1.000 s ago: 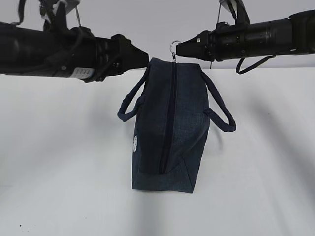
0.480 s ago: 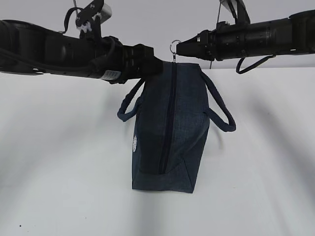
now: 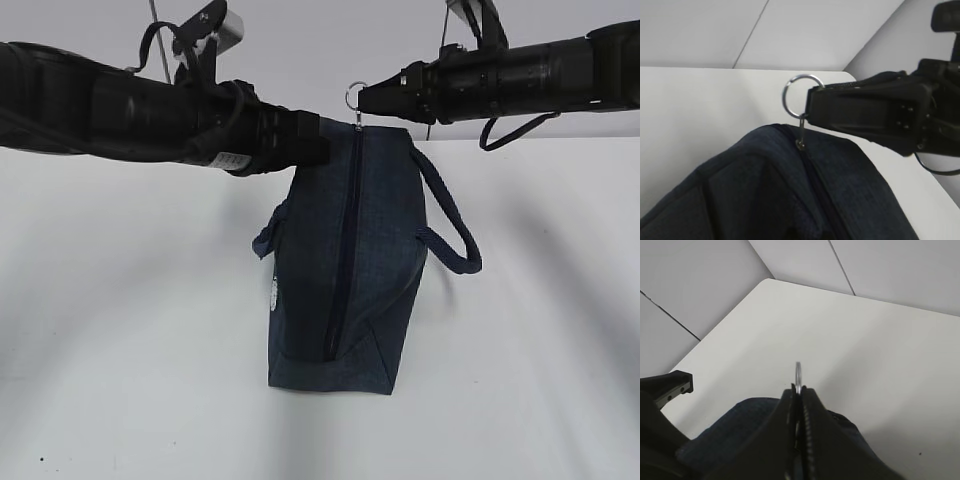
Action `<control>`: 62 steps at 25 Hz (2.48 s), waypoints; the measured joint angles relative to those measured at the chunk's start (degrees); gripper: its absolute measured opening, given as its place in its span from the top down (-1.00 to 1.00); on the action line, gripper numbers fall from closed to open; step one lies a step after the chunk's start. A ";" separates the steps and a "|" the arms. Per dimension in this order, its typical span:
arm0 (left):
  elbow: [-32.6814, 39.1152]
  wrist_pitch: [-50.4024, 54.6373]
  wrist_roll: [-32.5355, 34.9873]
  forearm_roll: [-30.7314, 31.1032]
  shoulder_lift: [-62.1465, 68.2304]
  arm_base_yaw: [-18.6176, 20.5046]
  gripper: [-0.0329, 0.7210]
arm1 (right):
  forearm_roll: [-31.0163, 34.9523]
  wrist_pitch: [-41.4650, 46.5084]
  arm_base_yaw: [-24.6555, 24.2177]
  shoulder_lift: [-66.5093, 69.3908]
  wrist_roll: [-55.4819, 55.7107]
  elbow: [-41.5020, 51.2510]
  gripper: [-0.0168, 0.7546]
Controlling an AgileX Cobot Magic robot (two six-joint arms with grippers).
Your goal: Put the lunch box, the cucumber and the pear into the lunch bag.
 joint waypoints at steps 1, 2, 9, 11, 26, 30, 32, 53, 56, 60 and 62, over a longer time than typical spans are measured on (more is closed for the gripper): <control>-0.05 0.57 0.16 0.61 0.00 0.00 0.87 | 0.00 0.00 -0.12 0.00 0.00 0.00 0.94; -0.05 1.14 0.22 1.06 0.00 0.07 0.87 | 0.00 0.00 -0.23 0.10 0.00 0.00 0.94; -0.11 3.79 0.40 2.57 -0.17 0.09 0.87 | -0.50 0.28 -2.64 0.10 0.13 0.00 0.94; -0.11 4.43 0.43 2.89 -0.54 0.09 0.87 | -0.82 0.61 -3.03 0.10 0.13 0.00 0.94; 0.17 6.58 1.85 6.55 -7.42 0.09 0.87 | -3.41 1.29 -4.06 0.22 0.28 -0.76 0.94; 0.17 7.28 1.97 6.69 -8.57 0.09 0.87 | -3.41 1.16 -4.06 1.57 0.28 -0.91 0.94; 0.17 7.34 1.97 6.75 -8.63 0.09 0.87 | -3.41 0.89 -4.06 2.71 0.28 -1.00 0.94; 0.56 4.64 2.40 -0.55 -5.17 0.09 0.87 | -2.96 -4.99 -4.06 4.50 0.55 -1.00 0.90; 0.45 4.44 2.55 -3.20 -3.63 0.09 0.87 | -2.96 -7.78 -4.29 4.50 0.44 -1.00 0.60; -0.56 1.54 2.55 -4.58 -1.78 0.09 0.87 | -2.96 -9.05 -4.43 4.53 0.06 -1.00 -0.01; -1.23 -0.29 2.55 -5.04 -0.39 0.09 0.87 | -2.96 -9.19 -4.43 4.53 -0.40 -1.00 -0.15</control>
